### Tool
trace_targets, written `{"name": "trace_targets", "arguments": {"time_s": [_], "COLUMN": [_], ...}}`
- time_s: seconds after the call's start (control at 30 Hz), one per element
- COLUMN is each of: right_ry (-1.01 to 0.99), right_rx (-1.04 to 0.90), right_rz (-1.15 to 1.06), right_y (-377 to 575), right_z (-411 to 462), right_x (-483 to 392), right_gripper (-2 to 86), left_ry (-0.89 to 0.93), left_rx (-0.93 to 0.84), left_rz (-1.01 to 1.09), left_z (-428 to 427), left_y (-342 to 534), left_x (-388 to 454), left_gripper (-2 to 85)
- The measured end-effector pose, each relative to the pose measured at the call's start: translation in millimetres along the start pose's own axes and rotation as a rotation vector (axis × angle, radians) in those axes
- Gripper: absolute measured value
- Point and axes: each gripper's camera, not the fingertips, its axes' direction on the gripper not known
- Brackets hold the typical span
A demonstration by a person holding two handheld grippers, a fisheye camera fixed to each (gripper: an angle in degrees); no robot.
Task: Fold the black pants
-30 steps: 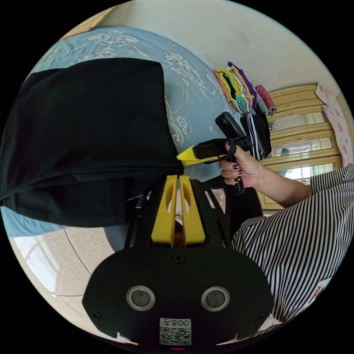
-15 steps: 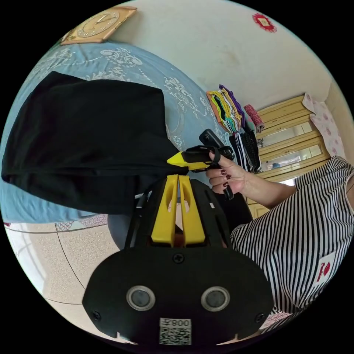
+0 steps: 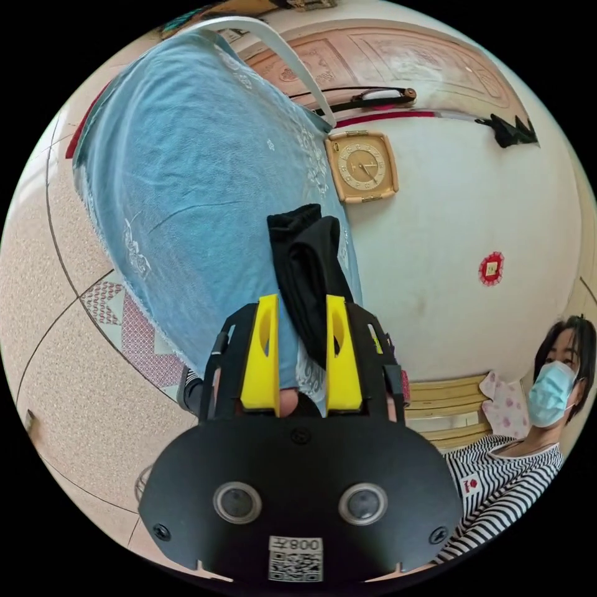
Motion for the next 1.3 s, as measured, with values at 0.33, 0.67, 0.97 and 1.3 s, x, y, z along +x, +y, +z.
{"name": "trace_targets", "arguments": {"time_s": [0.33,0.67,0.97,1.3], "right_ry": [0.0,-0.027,0.001,0.016], "right_rx": [0.0,0.012,0.003,0.022], "right_rz": [-0.003,0.044,0.062,-0.008], "right_y": [19,53,92,164], "right_z": [3,4,1,-23], "right_x": [21,64,103,117], "right_gripper": [1.1,1.3,1.4,1.3], "left_ry": [0.069,0.249,0.169,0.155], "left_rx": [0.019,0.085,0.064,0.052], "left_rz": [-0.054,-0.133,-0.176,0.021], "left_z": [10,6,41,73], "left_y": [-37,-38,-50,-35], "left_x": [-4,5,59,229], "left_gripper": [13.1,14.2,6.6,4.1]}}
